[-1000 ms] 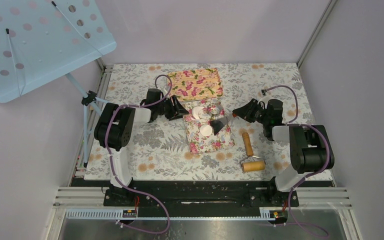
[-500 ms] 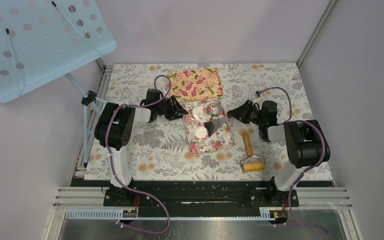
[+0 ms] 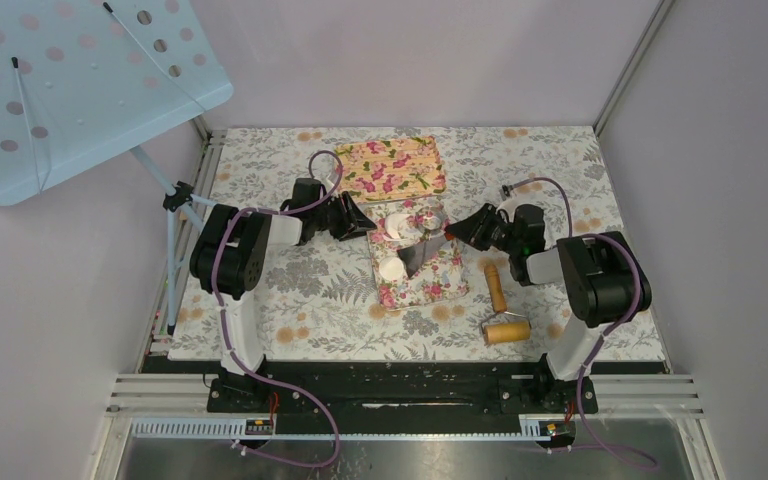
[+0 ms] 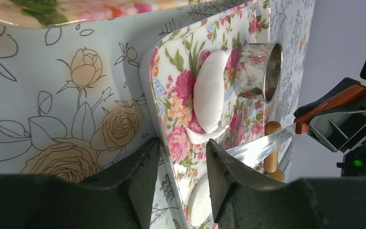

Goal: Roll out the dumpling wrappers from the dough

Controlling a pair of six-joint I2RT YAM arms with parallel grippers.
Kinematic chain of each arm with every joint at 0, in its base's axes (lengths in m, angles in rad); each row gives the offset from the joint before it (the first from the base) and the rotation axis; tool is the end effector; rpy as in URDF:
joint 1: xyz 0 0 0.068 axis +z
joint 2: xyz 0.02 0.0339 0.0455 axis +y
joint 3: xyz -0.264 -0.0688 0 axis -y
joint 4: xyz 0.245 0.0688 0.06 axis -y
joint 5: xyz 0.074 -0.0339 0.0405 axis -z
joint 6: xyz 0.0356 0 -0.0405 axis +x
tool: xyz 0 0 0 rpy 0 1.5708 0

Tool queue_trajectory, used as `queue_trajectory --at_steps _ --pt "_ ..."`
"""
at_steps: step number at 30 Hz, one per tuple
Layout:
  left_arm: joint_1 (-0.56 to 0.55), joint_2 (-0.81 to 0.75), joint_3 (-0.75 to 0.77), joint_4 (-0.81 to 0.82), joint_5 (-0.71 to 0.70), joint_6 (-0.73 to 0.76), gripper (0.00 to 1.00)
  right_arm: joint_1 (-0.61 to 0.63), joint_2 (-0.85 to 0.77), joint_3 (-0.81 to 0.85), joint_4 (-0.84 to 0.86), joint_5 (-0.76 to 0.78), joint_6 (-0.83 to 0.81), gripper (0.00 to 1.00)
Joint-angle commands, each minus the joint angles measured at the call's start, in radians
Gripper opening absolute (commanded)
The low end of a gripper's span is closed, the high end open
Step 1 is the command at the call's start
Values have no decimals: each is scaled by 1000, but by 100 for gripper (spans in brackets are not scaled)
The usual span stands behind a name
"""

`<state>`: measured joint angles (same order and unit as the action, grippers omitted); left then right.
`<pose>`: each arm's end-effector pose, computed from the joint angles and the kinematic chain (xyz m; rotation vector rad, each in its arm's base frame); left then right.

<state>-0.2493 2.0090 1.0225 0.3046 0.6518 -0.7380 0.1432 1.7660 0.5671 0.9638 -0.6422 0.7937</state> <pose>0.3790 -0.1188 0.1168 -0.2027 2.3853 -1.2367 0.3095 0.0662 0.1422 0.1330 1.9327 1.2235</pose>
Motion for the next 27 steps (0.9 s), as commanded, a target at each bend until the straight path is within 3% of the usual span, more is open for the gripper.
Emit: queue_trajectory --at_steps 1,11,17,22,27 --pt "-6 20 16 12 11 3 41 34 33 -14 16 4 -55 0" --pt "-7 24 17 4 10 3 39 47 74 -7 69 -13 -24 0" --pt "-7 22 16 1 10 6 39 43 8 -16 26 42 -67 0" --pt "-6 29 19 1 12 3 39 39 107 8 217 -57 210 0" --pt "-6 31 19 1 14 3 38 37 97 34 292 -77 303 0"
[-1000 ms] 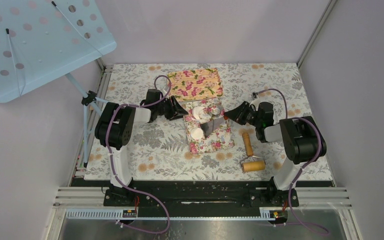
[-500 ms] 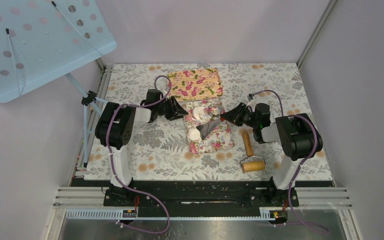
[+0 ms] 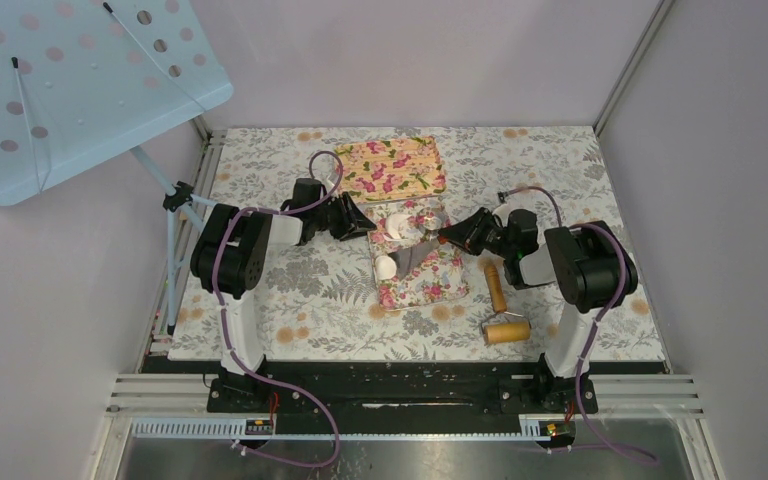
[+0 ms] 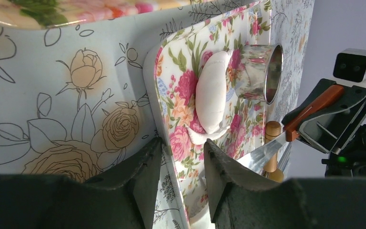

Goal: Roll out the dumpling wrappers from the dough

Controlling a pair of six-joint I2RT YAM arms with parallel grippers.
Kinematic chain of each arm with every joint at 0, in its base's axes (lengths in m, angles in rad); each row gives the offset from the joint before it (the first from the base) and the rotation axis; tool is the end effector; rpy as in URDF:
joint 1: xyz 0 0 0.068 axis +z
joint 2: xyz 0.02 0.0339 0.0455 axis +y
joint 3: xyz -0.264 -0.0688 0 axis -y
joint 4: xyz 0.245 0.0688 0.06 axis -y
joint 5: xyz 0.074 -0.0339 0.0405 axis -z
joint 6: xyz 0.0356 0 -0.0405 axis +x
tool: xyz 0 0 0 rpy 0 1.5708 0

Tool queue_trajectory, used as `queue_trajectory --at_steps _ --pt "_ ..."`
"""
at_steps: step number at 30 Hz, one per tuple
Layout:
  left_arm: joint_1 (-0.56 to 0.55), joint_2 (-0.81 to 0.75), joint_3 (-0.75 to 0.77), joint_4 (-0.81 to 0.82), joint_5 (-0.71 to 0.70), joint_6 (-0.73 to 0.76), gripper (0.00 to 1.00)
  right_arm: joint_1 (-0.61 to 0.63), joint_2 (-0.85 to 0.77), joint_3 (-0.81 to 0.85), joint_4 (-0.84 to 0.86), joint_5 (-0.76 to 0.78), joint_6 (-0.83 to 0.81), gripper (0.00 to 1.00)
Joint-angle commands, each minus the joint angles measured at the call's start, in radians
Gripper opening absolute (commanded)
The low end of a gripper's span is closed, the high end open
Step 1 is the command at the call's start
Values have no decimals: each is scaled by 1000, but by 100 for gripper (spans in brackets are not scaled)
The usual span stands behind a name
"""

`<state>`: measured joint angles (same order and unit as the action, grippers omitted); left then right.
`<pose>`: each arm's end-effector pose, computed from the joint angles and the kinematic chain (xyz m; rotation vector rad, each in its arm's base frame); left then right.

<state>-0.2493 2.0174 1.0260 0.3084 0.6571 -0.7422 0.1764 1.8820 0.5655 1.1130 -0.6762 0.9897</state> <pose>0.3800 -0.1192 0.1150 -0.2052 2.3875 -1.2444 0.3113 0.0781 0.1222 0.2502 1.9492 1.4019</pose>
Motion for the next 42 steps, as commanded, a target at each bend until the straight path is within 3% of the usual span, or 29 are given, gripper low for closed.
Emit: queue_trajectory --at_steps 1,11,18,25,29,34,42 --pt "-7 21 15 -3 7 7 38 4 -25 38 156 -41 121 0" --pt "-6 23 15 -4 11 8 38 -40 -103 51 121 -57 109 0" --pt "-8 20 16 -4 12 7 38 -40 -150 54 -100 -41 -142 0" --pt "-8 21 16 -5 16 9 38 -52 -251 57 -216 -28 -261 0" --pt "-8 31 20 -5 23 6 38 -73 -232 51 -137 -67 -190 0" --pt "-8 31 21 -5 26 4 38 -74 -242 47 -287 -3 -333 0" --pt "-10 37 23 -5 29 1 37 -67 -164 17 -258 57 -362 0"
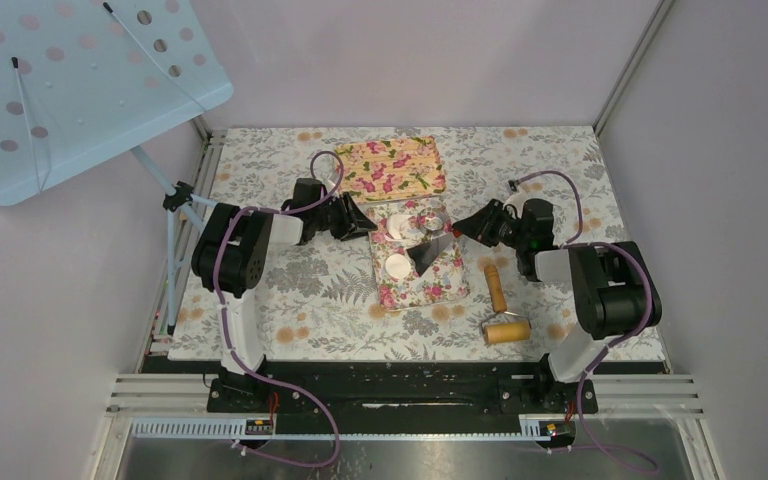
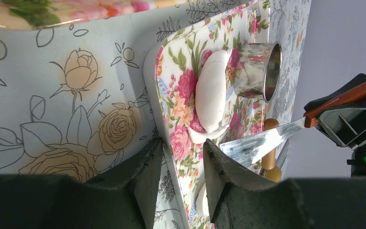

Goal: Roll out the dumpling wrappers from the dough

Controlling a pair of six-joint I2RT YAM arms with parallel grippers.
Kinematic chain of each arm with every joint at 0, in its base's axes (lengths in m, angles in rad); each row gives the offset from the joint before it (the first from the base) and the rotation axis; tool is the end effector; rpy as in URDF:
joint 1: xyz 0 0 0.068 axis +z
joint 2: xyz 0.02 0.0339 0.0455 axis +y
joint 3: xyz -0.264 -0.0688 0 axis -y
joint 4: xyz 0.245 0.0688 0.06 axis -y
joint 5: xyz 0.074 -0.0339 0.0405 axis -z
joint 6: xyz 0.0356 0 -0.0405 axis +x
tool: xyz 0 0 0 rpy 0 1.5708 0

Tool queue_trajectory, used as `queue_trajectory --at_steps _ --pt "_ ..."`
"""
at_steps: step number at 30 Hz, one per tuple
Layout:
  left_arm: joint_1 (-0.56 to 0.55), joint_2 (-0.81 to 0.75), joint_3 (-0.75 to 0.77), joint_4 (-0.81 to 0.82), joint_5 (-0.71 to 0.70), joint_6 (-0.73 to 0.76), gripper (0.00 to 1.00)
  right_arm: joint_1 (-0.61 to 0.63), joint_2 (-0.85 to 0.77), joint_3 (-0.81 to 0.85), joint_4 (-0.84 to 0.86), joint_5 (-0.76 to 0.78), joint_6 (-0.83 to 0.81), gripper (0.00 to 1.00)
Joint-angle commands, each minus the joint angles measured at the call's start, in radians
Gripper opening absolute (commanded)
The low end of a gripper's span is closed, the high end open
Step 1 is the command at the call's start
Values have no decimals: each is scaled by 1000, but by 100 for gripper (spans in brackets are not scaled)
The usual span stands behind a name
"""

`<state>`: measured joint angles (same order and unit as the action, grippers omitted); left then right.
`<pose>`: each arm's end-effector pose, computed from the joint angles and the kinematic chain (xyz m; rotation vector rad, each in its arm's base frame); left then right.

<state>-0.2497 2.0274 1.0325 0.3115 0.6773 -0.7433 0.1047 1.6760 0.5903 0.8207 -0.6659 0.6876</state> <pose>0.3811 -0.1202 0.1134 -0.1938 2.3898 -1.2677 0.3095 0.0546 0.1606 0.0637 1.9369 1.1506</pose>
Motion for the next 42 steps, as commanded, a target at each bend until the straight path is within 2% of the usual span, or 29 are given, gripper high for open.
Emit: queue_trajectory --at_steps 1,6,17,24,31,42 --pt "-9 28 17 -7 8 2 37 10 59 -11 53 44 -52 0" --pt "-9 28 18 -7 8 1 37 52 138 -22 151 39 7 0" --pt "-10 26 20 -7 12 -1 37 112 245 -19 255 10 87 0" --pt "-10 26 19 -7 10 1 37 134 248 -1 273 29 107 0" --pt "-9 19 16 -9 9 4 37 114 263 29 349 28 254 0" --pt "-11 25 19 -10 6 4 37 150 344 52 370 33 294 0"
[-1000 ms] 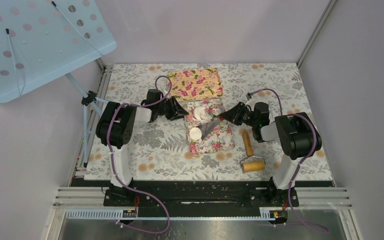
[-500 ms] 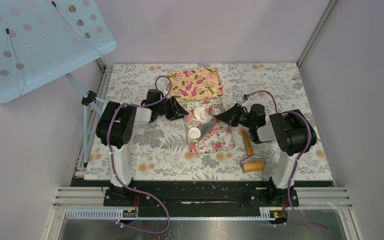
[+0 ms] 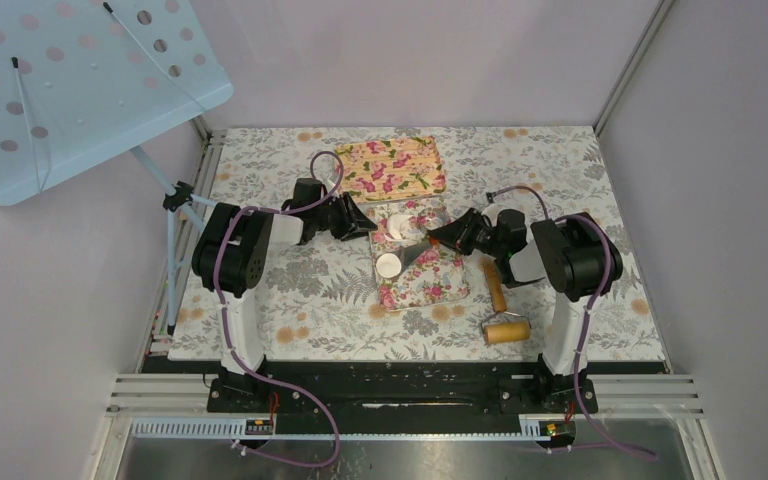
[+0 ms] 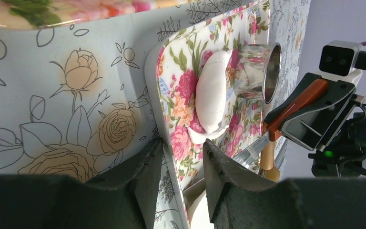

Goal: Roll out the dumpling wrappers from the dough

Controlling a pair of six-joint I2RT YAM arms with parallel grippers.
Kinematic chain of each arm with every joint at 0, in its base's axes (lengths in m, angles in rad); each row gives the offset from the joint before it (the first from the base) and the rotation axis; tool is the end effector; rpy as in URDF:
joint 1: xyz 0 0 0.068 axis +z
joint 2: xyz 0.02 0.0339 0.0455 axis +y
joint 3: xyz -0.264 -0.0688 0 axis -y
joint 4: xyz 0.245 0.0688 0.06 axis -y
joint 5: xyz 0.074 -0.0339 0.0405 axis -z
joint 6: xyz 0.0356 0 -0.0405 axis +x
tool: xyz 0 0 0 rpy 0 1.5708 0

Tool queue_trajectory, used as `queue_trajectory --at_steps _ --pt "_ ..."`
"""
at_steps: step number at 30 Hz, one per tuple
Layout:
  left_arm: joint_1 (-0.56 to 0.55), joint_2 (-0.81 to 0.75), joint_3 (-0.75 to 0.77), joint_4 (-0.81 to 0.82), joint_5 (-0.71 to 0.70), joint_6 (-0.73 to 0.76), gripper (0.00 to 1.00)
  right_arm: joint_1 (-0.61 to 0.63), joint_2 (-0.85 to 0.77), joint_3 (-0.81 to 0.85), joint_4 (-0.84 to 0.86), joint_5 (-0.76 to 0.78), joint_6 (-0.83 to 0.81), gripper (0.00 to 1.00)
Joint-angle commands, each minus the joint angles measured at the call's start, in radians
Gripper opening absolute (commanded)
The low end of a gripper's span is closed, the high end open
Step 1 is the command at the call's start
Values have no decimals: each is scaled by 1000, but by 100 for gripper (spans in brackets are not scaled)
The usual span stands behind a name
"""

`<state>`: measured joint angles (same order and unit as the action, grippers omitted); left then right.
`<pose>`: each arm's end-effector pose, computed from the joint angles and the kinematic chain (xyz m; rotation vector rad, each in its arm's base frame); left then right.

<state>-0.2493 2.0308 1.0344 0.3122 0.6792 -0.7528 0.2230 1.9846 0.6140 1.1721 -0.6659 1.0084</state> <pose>0.3816 -0.1202 0.1127 -0.2052 2.3923 -1.2739 0.3205 0.0952 0.1069 0.2301 1.9619 1.4355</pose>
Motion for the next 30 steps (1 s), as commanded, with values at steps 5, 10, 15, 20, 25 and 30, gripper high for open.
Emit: queue_trajectory --at_steps 5,10,15,20,25,30 --pt "-11 17 16 -11 2 17 37 41 54 41 36 32 -4 0" --pt "-10 12 16 -16 2 17 50 40 57 44 74 1 42 0" --pt "2 -15 23 -30 2 36 83 37 62 51 111 -29 90 0" --pt "21 -50 25 -38 3 52 99 32 92 55 168 -47 146 0" --pt "43 -70 26 -18 34 53 99 13 108 55 204 -54 185 0" --pt "68 -83 34 10 70 51 99 -8 114 59 263 -74 232 0"
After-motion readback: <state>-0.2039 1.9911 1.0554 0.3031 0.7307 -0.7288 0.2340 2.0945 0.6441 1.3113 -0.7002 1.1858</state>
